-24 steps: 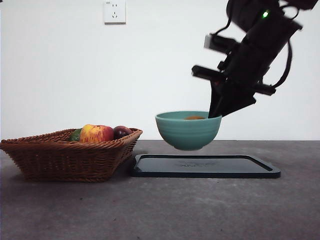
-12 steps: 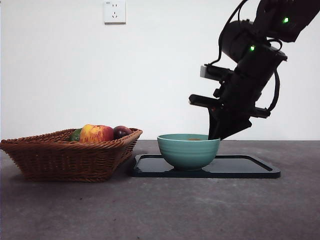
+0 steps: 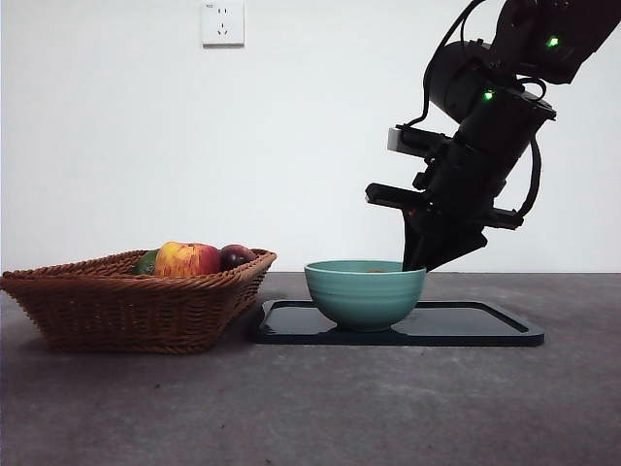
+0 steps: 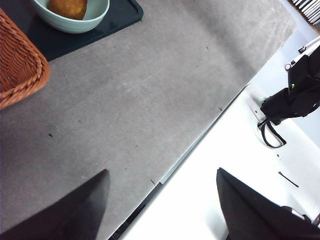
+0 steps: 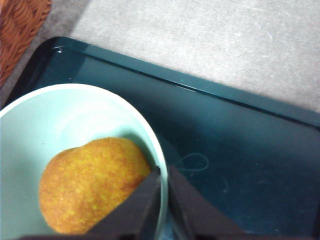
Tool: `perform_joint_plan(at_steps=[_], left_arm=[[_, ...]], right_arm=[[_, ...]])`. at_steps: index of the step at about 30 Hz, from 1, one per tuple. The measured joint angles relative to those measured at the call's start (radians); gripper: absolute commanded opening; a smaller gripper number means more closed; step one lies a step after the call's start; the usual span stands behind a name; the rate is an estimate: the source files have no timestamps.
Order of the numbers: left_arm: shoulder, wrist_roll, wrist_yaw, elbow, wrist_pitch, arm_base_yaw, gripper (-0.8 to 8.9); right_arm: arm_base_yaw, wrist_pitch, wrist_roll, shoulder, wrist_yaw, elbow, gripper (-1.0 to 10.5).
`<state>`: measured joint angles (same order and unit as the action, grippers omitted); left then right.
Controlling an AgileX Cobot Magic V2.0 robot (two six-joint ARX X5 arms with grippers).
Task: Pick up the wifruite, put it on the bowl, pick up the plate, put it on desk
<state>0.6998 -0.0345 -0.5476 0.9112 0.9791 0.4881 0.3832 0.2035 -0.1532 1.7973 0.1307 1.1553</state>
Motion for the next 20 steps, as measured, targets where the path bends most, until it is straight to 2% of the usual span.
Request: perform_joint_plan(at_steps=[3,9,15,20], left_arm=[[0.0,0.0,0.0,0.0,0.0,0.0,3.41],[0.0,0.0,0.0,0.0,0.0,0.0,3.41],[0.0,0.002,0.0,0.0,0.0,0.0,3.41],[0.0,0.004,0.0,0.0,0.0,0.0,3.41]], right_arm=[[0.0,0.002,-0.002,0.0,0.0,0.002,2.4],[0.0,0.029,-0.008,-0.037,-0.002,0.002,2.4],[0.0,0.064,-0.008,-0.193,-0.004,0.004,2.4],[0.002,0.164,-0.008,-0.349,0.01,0.005,2.4]])
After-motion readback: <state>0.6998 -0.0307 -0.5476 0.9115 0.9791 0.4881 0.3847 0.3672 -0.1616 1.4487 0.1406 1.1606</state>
